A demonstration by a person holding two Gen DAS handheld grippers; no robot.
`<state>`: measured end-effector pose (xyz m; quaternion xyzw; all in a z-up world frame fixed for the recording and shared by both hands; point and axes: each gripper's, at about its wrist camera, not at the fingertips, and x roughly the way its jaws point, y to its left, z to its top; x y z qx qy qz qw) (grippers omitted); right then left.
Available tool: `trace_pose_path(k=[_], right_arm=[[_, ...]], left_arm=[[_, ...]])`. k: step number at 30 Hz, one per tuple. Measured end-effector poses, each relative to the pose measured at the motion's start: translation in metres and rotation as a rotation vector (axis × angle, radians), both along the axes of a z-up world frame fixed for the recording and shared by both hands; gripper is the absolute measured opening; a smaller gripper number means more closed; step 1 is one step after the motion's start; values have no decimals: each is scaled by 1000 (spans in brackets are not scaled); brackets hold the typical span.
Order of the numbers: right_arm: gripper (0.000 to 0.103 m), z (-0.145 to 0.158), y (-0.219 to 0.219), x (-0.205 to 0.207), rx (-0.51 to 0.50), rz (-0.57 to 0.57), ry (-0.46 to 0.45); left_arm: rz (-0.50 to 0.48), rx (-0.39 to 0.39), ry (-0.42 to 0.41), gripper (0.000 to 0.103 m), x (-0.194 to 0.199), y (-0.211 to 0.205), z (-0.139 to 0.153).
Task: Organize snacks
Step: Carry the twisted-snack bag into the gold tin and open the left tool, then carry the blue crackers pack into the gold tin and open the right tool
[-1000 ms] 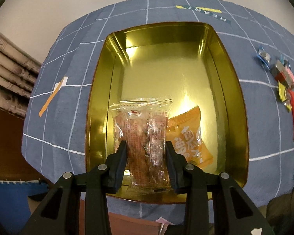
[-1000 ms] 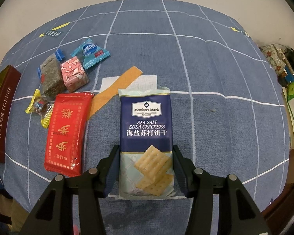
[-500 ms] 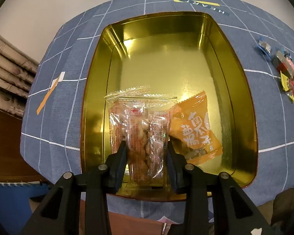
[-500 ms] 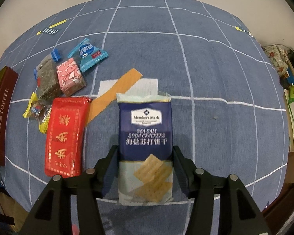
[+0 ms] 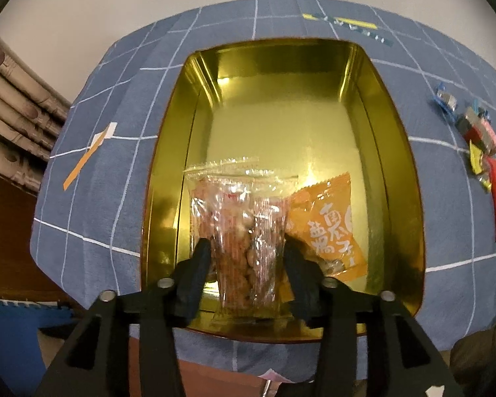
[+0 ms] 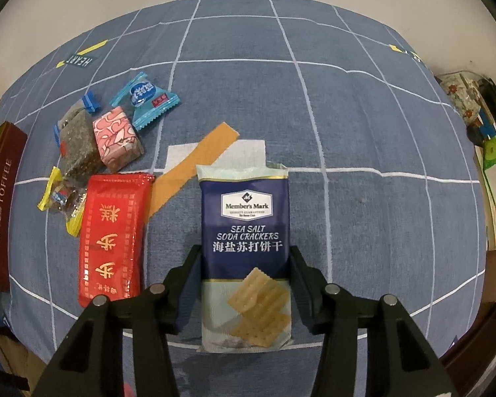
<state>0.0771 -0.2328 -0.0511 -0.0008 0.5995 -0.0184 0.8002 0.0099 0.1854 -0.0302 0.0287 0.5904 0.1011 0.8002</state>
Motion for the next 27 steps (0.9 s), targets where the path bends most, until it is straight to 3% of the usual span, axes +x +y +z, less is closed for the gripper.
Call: trace_pose_path(k=[6,15,27], right_arm=[[51,8,2,-6,4,-21,-30],[51,46,19,-8,37,-26,-117],[51,80,113,-12,166,148,-181]], left_arm=[[22,-36,-69,62,-2,3,13],[79,-76,-149,71,-8,11,28],[240,-65,-242,72,-33,47,45]])
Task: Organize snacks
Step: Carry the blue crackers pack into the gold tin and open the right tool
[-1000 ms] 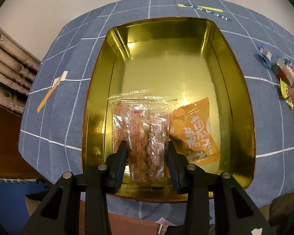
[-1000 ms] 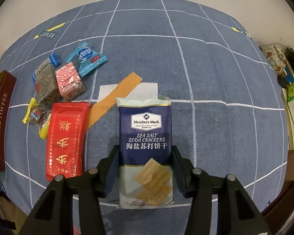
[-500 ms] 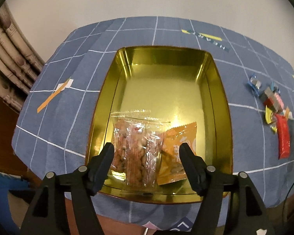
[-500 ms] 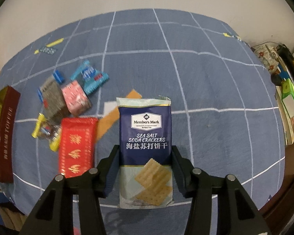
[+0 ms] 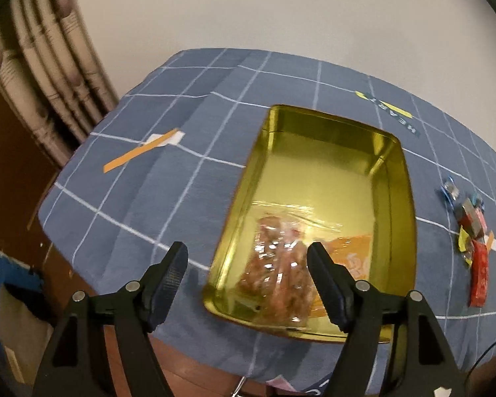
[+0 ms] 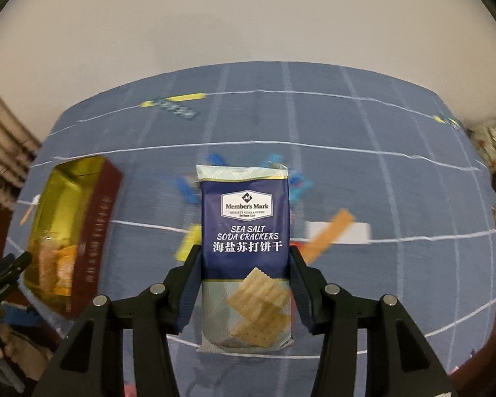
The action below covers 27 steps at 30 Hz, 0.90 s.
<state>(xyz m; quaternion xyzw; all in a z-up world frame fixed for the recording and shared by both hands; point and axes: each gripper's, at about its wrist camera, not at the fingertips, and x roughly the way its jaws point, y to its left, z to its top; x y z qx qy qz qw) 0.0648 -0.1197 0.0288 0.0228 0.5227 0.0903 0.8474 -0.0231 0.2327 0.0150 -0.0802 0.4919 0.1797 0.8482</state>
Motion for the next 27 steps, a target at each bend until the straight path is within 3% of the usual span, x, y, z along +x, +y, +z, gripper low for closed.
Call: trace_pose_path(k=[8,16,27], right_arm=[[51,5,74,-2,74,128,9],[51,6,155,-11,125,258,14],[51,-16,214,-15,164,290,75]], left_arm=[[55,11,-3,72,-18,9,1],[145,-49,13,72,-30,32,-4],[213,-69,-4,72,-34,46,-2]])
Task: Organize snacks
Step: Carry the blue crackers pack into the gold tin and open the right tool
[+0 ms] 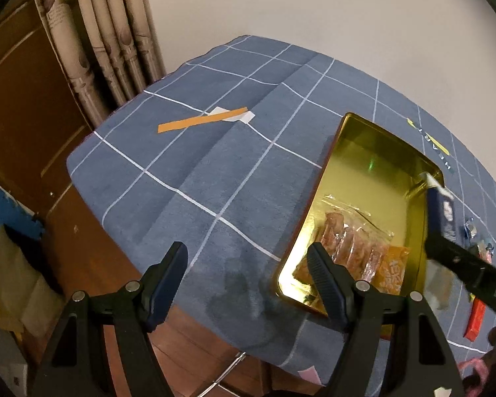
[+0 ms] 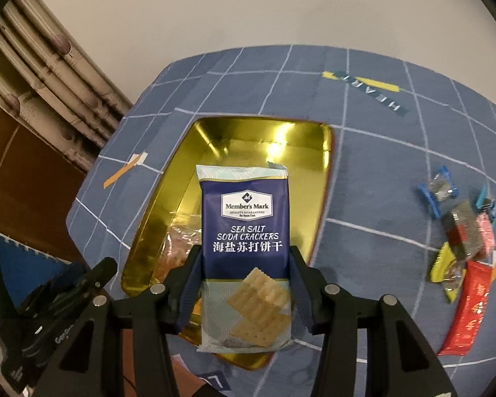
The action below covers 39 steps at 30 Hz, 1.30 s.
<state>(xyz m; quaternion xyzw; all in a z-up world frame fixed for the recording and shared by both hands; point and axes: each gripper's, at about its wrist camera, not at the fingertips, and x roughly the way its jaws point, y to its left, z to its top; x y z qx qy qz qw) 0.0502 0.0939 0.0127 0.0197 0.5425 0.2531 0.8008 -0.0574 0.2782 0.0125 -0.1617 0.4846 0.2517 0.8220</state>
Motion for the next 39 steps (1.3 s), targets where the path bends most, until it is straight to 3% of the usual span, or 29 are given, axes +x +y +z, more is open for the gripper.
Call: trace_pose_path(k=[25,39], right_arm=[[51,-35,12,-2,-34,-73,57],[52,-40,18,-9,-51,-50,83]], left_arm=[[24,-46,25,72,1,8,-10],[29,-58,28,72,1,8,-12]])
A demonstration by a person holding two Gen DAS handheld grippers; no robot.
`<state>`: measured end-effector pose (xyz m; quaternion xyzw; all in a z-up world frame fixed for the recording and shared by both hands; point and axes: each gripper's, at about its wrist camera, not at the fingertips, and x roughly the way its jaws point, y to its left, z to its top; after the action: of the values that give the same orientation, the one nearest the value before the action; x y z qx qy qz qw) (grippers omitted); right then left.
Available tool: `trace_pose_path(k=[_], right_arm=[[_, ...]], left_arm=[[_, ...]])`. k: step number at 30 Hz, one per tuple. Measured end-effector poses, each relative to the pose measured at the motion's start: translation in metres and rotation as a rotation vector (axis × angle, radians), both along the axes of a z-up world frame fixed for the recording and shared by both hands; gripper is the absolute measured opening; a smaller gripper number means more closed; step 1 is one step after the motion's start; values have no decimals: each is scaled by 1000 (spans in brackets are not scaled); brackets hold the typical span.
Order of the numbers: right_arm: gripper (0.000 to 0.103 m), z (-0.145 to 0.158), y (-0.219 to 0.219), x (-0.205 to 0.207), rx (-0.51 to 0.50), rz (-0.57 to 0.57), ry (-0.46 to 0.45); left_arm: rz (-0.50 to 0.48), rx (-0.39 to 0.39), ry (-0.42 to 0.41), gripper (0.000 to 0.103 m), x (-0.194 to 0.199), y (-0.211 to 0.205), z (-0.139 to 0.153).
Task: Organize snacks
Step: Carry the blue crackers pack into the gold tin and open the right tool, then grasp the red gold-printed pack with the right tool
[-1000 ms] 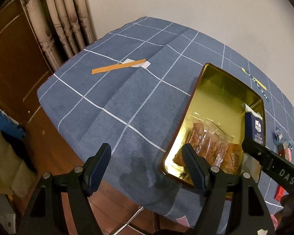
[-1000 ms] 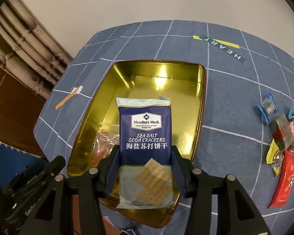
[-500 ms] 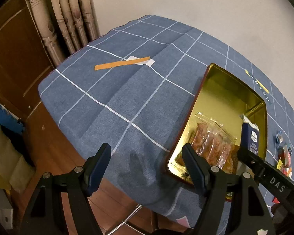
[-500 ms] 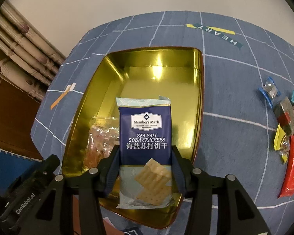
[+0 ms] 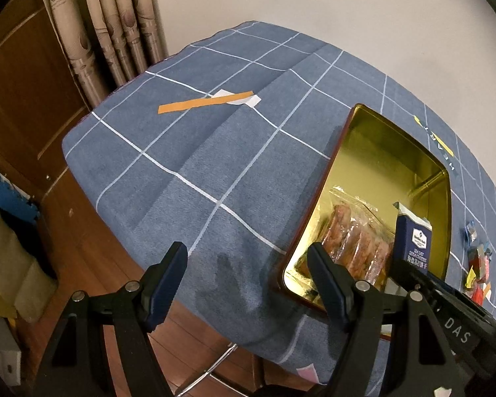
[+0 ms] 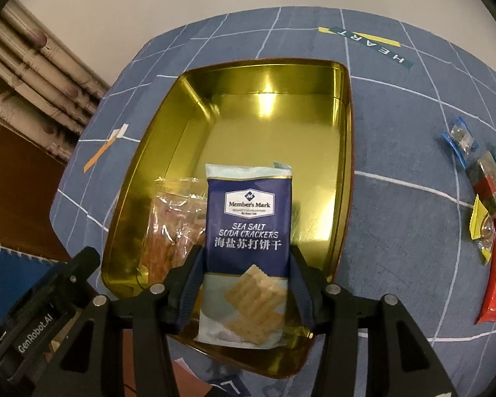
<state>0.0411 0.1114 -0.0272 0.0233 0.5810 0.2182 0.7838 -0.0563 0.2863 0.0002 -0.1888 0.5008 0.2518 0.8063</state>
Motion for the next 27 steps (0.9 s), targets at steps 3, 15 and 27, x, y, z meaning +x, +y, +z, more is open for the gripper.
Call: trace_pose_path(k=[3,15,27], right_arm=[[52,1,0,-1,-4,13,2],[53,13,1,-16,-66,78,-24],[54,48,-70,-10,-62,-3,-106]], left_arm=[[-1,0,4,72,0,0,-1],[-8,13,2,72,1,-3,-1],[-4,22,0,72,0,-2,1]])
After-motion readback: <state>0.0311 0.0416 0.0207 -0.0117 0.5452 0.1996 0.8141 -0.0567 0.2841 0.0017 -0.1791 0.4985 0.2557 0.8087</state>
